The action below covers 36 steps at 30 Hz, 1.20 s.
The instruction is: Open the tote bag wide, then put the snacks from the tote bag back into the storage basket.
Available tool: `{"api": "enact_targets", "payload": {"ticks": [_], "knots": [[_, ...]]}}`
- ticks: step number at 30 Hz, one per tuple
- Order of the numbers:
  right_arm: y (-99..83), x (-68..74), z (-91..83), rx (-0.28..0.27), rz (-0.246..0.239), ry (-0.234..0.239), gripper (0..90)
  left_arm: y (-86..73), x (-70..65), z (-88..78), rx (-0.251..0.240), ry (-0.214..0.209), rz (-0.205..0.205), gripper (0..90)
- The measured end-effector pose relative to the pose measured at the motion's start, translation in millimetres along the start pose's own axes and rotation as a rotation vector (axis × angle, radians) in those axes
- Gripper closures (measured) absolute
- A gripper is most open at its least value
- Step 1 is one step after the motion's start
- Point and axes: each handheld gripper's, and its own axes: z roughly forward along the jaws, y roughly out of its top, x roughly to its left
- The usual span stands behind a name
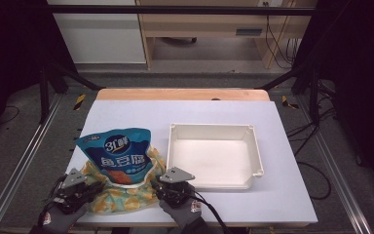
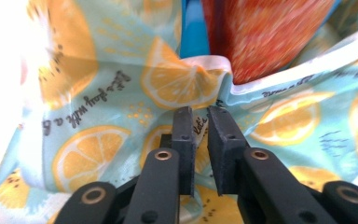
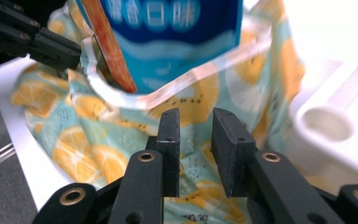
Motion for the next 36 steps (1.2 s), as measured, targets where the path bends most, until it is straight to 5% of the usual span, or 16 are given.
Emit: {"api": "enact_targets", "payload": {"ticks": [17, 36], "knots": [[33.1, -7.9, -38.5, -0.147, -0.014, 0.011, 61.7, 18.0, 0.3, -45.2, -0.261, 0.017, -0.04, 60.3], [64.2, -18.0, -63.7, -0.225, -0.046, -0.001, 53.0, 53.0, -4.3, -62.9, -0.346, 0.056, -0.008, 48.9]]}}
